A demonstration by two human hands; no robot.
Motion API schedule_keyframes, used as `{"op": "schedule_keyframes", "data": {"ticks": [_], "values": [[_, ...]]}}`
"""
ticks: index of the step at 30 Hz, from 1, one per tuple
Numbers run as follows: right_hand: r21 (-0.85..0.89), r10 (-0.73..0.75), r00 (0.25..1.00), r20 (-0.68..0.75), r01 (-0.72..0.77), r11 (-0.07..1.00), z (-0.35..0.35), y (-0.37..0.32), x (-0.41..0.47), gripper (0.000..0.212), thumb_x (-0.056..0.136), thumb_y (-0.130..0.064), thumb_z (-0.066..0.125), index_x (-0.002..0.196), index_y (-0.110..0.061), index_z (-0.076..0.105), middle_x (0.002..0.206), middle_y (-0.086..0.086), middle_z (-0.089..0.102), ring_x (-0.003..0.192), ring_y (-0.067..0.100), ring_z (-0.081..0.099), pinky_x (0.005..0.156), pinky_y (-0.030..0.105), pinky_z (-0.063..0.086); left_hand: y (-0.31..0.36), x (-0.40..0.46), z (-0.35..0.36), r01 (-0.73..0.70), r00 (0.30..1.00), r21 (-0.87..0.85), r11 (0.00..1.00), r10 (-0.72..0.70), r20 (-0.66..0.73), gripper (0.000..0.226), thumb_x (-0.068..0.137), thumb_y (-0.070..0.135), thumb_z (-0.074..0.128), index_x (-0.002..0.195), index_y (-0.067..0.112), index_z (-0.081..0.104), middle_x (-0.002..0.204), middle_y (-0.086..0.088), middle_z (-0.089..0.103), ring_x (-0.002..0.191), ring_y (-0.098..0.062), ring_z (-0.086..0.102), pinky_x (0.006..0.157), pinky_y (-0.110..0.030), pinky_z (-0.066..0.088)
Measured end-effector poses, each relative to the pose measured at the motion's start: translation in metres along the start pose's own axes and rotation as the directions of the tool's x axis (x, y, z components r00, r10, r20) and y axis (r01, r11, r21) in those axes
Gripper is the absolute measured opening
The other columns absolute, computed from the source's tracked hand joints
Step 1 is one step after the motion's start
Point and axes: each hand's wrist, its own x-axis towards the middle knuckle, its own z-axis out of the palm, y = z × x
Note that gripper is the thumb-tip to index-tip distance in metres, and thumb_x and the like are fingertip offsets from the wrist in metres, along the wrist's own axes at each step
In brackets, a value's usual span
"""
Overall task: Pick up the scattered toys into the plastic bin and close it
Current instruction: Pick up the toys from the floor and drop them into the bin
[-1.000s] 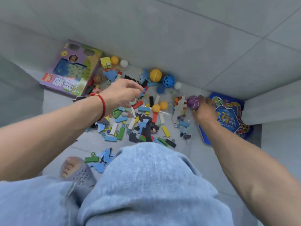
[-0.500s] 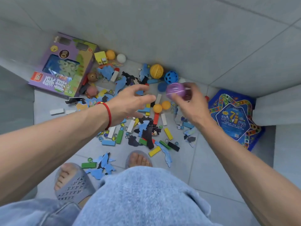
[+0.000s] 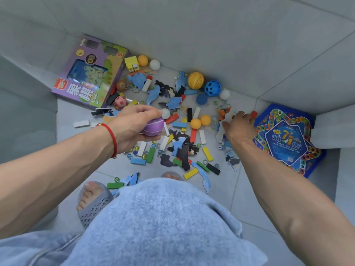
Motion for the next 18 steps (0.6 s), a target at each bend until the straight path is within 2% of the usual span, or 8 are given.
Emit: {"op": "schedule_keyframes", "data": {"ticks": [2,5,7,10,11,13,15,18], "values": [[0.079,-0.011,0.999,-0.053,0.015,0.997,0.006,-0.002,-0.001,0.052,0.094,-0.040,0.062,0.127,-0.002,0.047,0.128,0.022,0.055,0.120,0.042,0.053,0.089,0.050,0.048,0.001,-0.006,-0.012,-0.013,1.000,0.000,1.000,0.013,-0.010,0.023,0.090,0.021,0.073,0.109,0.008,0.069,0.120,-0.013,0.063,0.101,-0.031,0.069,0.079,-0.050,0.061],[0.347,0.022,0.998,-0.061,0.001,0.938,0.008,0.004,-0.008,0.037,0.095,-0.026,0.060,0.121,-0.003,0.046,0.118,0.023,0.063,0.107,0.043,0.060,0.075,0.040,0.045,0.004,-0.016,-0.035,-0.026,0.999,-0.044,0.999,0.025,-0.034,0.024,0.088,0.020,0.075,0.107,0.006,0.071,0.128,-0.016,0.060,0.109,-0.039,0.065,0.074,-0.049,0.062],[0.457,-0.063,0.993,-0.096,0.100,0.884,-0.002,0.007,-0.025,0.029,0.096,-0.020,0.057,0.117,-0.002,0.049,0.109,0.024,0.066,0.099,0.042,0.062,0.068,0.033,0.039,0.004,-0.027,-0.049,-0.030,0.998,-0.078,0.996,0.026,-0.053,0.025,0.088,0.019,0.075,0.107,0.004,0.071,0.129,-0.019,0.059,0.111,-0.043,0.064,0.076,-0.052,0.061],[0.522,-0.175,0.963,-0.203,0.258,0.813,-0.032,-0.002,-0.061,0.021,0.098,-0.021,0.055,0.111,-0.004,0.052,0.092,0.013,0.064,0.084,0.036,0.061,0.065,0.032,0.035,0.002,-0.050,-0.068,-0.022,0.998,-0.193,0.981,0.010,-0.064,0.023,0.090,0.020,0.073,0.106,0.005,0.067,0.122,-0.020,0.061,0.107,-0.041,0.066,0.080,-0.052,0.061],[0.555,-0.195,0.960,-0.199,0.274,0.785,-0.043,-0.013,-0.073,0.020,0.099,-0.023,0.054,0.111,-0.006,0.052,0.090,0.010,0.064,0.079,0.033,0.061,0.064,0.034,0.039,0.000,-0.060,-0.075,-0.024,0.997,-0.258,0.966,0.005,-0.072,0.024,0.089,0.020,0.073,0.107,0.006,0.065,0.121,-0.019,0.061,0.105,-0.038,0.067,0.080,-0.050,0.061],[0.722,-0.275,0.960,-0.044,0.221,0.655,-0.070,-0.047,-0.102,0.018,0.100,-0.024,0.052,0.111,-0.010,0.052,0.089,0.010,0.068,0.065,0.029,0.068,0.063,0.044,0.054,-0.004,-0.081,-0.093,-0.052,0.994,-0.423,0.905,0.007,-0.108,0.031,0.087,0.018,0.075,0.110,0.005,0.060,0.124,-0.020,0.057,0.104,-0.035,0.065,0.082,-0.049,0.061],[0.828,-0.432,0.894,0.117,0.153,0.540,-0.100,-0.099,-0.134,0.010,0.100,-0.020,0.052,0.103,-0.011,0.052,0.081,0.011,0.066,0.052,0.025,0.067,0.055,0.044,0.058,-0.008,-0.106,-0.116,-0.134,0.985,-0.568,0.812,0.047,-0.165,0.036,0.085,0.012,0.075,0.114,0.003,0.056,0.124,-0.019,0.054,0.103,-0.034,0.065,0.084,-0.049,0.060],[0.817,-0.703,0.692,0.168,0.302,0.492,-0.146,-0.188,-0.186,0.013,0.095,-0.016,0.054,0.097,-0.002,0.055,0.070,0.009,0.060,0.047,0.020,0.059,0.047,0.032,0.047,-0.012,-0.147,-0.153,-0.297,0.943,-0.618,0.728,0.121,-0.311,0.022,0.089,0.012,0.069,0.105,0.007,0.056,0.108,-0.015,0.056,0.094,-0.027,0.059,0.087,-0.048,0.059]]}}
